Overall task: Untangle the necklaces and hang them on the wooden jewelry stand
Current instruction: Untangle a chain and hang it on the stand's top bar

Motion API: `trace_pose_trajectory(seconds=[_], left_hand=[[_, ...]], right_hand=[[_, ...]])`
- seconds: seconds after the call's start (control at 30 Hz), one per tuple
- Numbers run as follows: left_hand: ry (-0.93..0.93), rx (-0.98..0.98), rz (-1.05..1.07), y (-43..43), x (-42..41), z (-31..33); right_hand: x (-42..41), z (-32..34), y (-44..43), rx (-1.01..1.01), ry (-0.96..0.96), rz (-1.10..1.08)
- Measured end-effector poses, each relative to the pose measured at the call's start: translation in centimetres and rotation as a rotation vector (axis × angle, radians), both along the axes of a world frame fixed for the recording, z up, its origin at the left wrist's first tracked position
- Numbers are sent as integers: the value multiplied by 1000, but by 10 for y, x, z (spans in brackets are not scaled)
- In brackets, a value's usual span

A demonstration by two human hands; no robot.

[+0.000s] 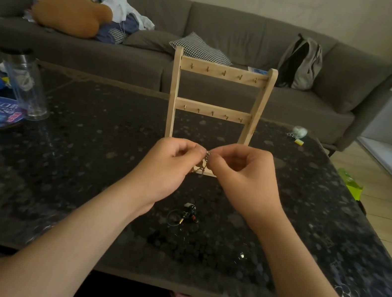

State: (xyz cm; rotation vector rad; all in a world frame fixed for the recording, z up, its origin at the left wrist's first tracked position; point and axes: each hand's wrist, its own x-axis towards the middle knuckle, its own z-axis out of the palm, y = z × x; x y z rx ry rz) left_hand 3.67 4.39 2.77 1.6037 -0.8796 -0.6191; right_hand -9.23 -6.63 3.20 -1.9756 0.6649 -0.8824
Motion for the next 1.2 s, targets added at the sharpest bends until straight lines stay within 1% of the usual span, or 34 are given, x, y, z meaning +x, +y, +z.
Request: trace_pose_trajectory(seconds=[0.23,0.27,0.33,0.43,0.5,0.57,0.63,0.7,0.77,0.83,0.97,1.07,1.2], left_hand=[[-149,24,-31,0,3,-2],[-166,28,-32,0,3,-3],[-176,27,-26,0,2,-2],[-89,-5,-3,1,1,1],[-40,3,8,0,0,3],[-32,16,-5,0,-2,3],[-83,-2,-34,1,-1,1],[-207,-9,-40,1,1,-1],[-329,-12,-2,0,4,-3],[-360,-34,43,-1,4,-4],[-286,-73,76,-1,1,-4],[-220,-69,33,0,0,-2],[-42,-68,19,2,-1,1]], right_hand=[[1,-2,1,-205,68,-17],[1,-2,2,-197,76,-13],[1,-1,1,-121,88,-11],[1,2,1,8,101,24],[1,4,1,25,110,45],[1,5,1,21,117,55],[0,5,-1,28,102,52],[-1,5,-3,84,73,48],[-2,4,-5,144,59,61],[-1,3,-4,172,59,82],[-1,3,-2,159,35,105],[0,2,-2,137,22,106],[0,-1,-4,107,25,97]])
